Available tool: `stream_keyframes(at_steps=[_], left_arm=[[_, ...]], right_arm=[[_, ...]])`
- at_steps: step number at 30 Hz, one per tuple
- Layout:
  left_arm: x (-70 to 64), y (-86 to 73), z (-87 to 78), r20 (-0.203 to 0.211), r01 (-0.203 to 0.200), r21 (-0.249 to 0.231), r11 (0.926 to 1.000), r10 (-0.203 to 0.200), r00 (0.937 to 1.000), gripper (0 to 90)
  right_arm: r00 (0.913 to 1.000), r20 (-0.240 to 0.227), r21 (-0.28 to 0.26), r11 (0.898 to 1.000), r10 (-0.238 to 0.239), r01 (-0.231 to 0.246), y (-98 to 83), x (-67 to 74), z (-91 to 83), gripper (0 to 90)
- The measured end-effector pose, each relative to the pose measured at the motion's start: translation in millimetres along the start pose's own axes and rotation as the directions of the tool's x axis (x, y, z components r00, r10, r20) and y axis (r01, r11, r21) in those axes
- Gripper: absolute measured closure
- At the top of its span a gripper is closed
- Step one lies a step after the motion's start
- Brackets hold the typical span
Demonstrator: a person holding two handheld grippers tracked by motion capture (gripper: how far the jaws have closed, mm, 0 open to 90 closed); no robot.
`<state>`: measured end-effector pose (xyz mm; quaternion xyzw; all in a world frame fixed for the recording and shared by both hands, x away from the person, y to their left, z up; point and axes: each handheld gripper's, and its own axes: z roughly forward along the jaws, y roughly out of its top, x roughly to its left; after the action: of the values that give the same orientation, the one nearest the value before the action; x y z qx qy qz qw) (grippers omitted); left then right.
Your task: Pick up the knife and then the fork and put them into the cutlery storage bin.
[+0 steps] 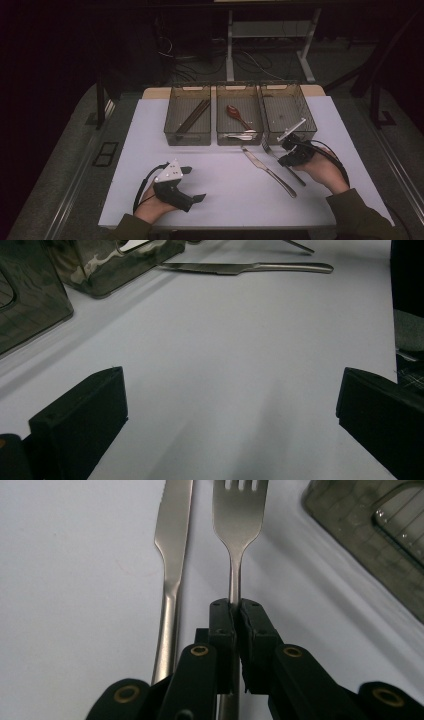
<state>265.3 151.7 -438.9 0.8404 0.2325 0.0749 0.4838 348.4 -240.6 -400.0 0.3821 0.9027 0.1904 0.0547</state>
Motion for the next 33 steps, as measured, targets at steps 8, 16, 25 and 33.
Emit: stream_keyframes(at_steps=[8,16,25,33], left_arm=[[0.2,-0.1,-0.1,0.001,0.001,-0.001,1.0,-0.001,1.0,0.0],[0.2,-0.1,-0.1,0.001,0.001,-0.001,1.0,-0.001,1.0,0.0],[0.2,-0.1,-0.1,0.0,0.0,-0.001,1.0,0.0,1.0,0.0],[0.2,-0.1,-0.1,0.0,-0.001,0.0,1.0,0.001,1.0,0.0]], right_arm=[[0.9995,-0.018,-0.105,0.994,0.027,-0.029,-3.9,-7.7,-10.6,84.1],[0.9963,-0.022,-0.2,0.976,0.083,-0.086,-10.0,-18.8,-19.4,84.1],[0.9863,-0.052,-0.331,0.929,0.156,-0.165,-19.7,-34.8,-30.9,84.1],[0.9763,-0.084,-0.424,0.88,0.199,-0.216,-28.2,-47.2,-36.9,84.1]])
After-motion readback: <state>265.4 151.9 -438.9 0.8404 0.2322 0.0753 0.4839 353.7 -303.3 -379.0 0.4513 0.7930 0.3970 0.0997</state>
